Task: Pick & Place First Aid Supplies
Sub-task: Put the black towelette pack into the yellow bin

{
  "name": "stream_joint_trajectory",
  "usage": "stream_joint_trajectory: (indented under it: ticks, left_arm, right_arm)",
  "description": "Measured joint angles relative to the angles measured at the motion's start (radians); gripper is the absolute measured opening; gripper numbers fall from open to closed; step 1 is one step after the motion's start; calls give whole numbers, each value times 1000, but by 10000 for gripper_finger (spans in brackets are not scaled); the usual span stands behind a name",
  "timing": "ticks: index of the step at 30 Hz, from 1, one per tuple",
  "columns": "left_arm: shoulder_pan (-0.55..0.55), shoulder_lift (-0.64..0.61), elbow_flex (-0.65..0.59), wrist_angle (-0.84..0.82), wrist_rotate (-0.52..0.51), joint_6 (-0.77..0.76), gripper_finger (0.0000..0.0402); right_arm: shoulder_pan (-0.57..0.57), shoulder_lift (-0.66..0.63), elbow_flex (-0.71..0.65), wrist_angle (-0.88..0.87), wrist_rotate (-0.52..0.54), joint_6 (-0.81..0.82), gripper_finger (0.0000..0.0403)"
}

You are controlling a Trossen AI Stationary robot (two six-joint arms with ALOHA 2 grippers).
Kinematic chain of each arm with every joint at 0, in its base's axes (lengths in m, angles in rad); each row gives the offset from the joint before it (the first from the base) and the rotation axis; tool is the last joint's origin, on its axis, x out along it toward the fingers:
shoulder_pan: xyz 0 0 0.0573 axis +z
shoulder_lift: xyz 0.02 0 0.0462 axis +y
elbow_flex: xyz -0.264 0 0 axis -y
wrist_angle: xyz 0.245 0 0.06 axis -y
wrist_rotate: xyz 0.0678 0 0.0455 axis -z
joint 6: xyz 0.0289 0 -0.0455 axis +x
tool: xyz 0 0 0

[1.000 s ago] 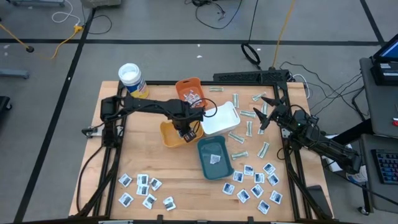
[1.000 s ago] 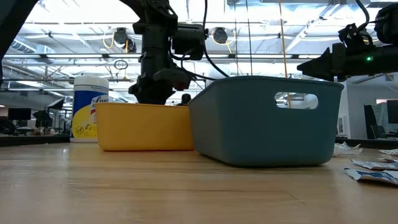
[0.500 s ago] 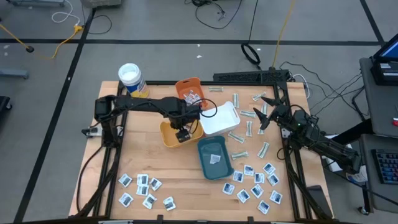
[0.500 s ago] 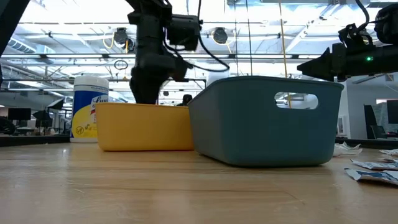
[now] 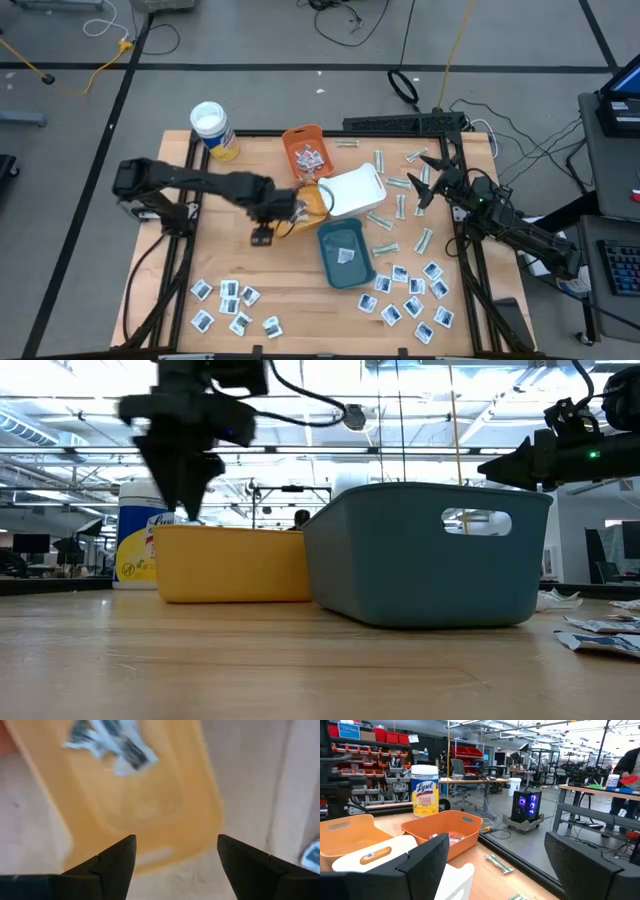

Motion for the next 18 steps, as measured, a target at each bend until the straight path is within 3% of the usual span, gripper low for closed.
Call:
stream_joint_trajectory:
  ticks: [7, 18]
  left_arm:
    - [-214, -103, -107, 48, 43, -67, 293]
    - [-490, -102, -145, 104, 62, -251, 294]
  right_arm:
    - [0, 0, 0, 0, 0, 0, 322]
    - [0, 0, 0, 0, 0, 0, 322]
